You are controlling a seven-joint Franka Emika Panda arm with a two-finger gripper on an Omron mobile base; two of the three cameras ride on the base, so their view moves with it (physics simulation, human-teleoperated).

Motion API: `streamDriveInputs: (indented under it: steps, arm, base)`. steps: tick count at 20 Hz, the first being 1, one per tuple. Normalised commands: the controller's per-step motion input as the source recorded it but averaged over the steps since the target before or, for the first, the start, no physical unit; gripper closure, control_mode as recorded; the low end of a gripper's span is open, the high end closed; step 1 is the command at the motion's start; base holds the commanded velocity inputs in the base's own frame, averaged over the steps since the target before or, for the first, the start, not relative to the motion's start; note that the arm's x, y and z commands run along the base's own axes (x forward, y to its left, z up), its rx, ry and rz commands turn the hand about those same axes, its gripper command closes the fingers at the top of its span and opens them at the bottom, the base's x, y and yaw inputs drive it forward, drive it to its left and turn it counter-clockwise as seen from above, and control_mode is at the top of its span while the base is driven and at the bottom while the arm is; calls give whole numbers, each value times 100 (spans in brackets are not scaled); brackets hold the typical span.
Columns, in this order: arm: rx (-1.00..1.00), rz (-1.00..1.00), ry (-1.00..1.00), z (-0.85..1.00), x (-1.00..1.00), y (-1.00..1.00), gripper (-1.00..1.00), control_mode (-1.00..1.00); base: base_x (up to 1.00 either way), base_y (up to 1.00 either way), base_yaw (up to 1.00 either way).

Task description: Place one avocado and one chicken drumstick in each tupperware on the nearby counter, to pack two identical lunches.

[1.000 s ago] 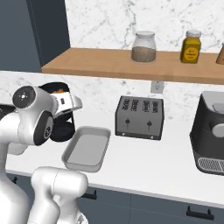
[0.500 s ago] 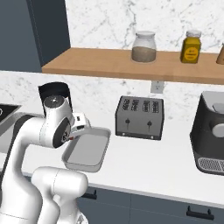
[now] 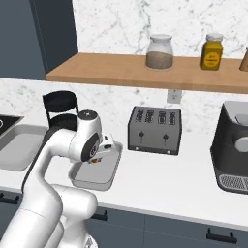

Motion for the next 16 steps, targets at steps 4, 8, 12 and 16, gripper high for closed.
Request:
streamDriveInputs:
  steps: [4,8,12,16]
  arm:
    - [0,-1,-1,-39,42,-10,100,-100]
    - [0,0,-2,-55,46,16,100,-100]
    - [-1,0,0,-46,37,33,100,-100]
    - [-1,0,0,-20,6,3,100,-100]
  base:
    - [0,0,0]
    - [0,0,0]
    - [0,0,0]
    - [0,0,0]
